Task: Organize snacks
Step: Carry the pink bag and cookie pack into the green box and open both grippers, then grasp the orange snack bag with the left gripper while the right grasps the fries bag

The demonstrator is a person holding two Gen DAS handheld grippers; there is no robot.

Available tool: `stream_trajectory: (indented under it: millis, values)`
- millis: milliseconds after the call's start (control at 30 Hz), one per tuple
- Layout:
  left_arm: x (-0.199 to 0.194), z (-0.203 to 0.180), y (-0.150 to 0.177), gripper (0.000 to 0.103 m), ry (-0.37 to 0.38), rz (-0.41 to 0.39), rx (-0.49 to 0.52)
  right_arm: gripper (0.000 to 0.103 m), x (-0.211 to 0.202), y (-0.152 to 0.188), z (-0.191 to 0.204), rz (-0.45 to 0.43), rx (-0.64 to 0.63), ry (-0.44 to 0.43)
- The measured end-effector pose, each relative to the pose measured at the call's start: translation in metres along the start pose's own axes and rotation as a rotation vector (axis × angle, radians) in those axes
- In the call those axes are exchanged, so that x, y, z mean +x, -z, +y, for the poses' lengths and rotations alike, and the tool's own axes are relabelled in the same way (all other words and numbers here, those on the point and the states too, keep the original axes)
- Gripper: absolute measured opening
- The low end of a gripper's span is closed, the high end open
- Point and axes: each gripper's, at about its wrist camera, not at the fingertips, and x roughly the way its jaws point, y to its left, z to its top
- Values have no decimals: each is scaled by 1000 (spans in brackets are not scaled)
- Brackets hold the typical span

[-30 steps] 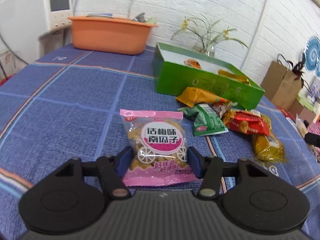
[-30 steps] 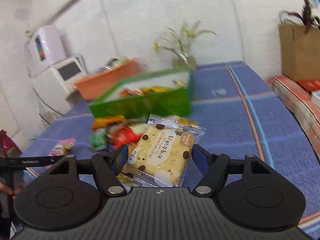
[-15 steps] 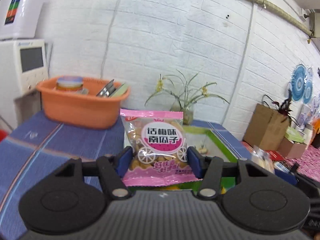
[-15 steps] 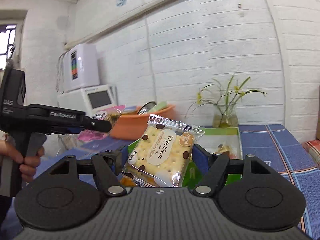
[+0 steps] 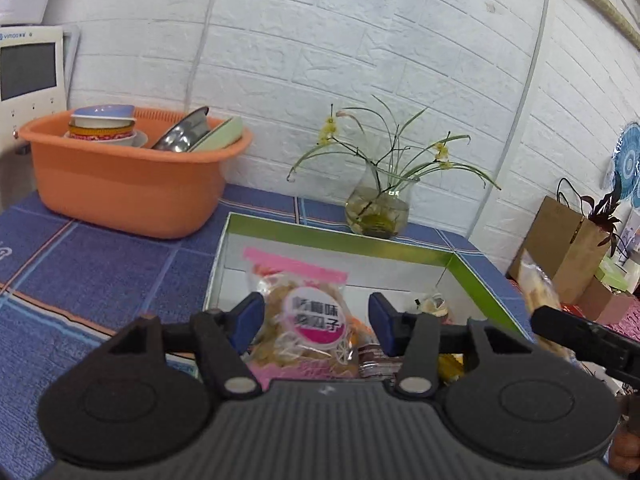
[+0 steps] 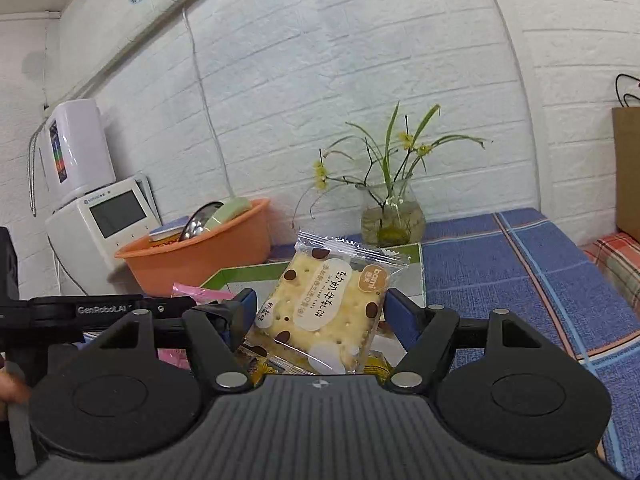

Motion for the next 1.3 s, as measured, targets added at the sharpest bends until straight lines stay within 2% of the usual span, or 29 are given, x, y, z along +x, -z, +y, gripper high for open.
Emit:
stream_trajectory:
  millis: [67,133,167,233,333,367,500,667,733,767,800,867,933,1067,1100,1200,1300]
  values:
    - [2,1,2,49,-20,-12,12,103,16,0,4,33,-13,9]
    - [10,3,3,55,-39,-3,19,103,30,2,6,59,-24,14]
    - [11,5,4,63,-51,-1,13,103,36,2,7,89,-27,6]
    - [12,10,3,64,-65,9,-2,103,42,2,8,125,-26,23]
    - [2,14,-3,71,-57,-8,-18,103,25,3,11,67,-27,71]
    - [-1,13,-5,79,-72,-19,-14,103,16,4,12,44,-27,67]
    - [-16,4,-11,78,-80,-34,43,103,-22,7,9,12,23,-29]
    - [-36,-9,-13,80,-30,-13,88,103,-61,19,-1,74,150,-157]
    - [-44,-14,-6,89,-36,-2,109,103,-71,26,-4,113,186,-187]
    - [-47,-16,-1,103,-40,3,117,103,-75,29,-5,129,193,-193]
    - [-51,-19,5,102,-38,3,139,103,-78,31,-6,142,194,-194]
    - [-55,-26,15,102,-64,29,186,103,-84,33,-7,144,183,-181]
    - [-64,-25,32,102,-79,13,181,103,-88,35,-11,126,168,-146]
    - [-58,-18,58,102,-73,82,147,103,-79,40,-16,126,102,26]
    - [-53,-18,60,102,-91,92,150,103,-72,42,-16,143,78,61]
    - [-39,-18,62,102,-126,83,135,103,-49,50,-19,241,13,84]
    - [-27,-18,67,102,-94,121,134,103,-30,59,-22,320,-15,79]
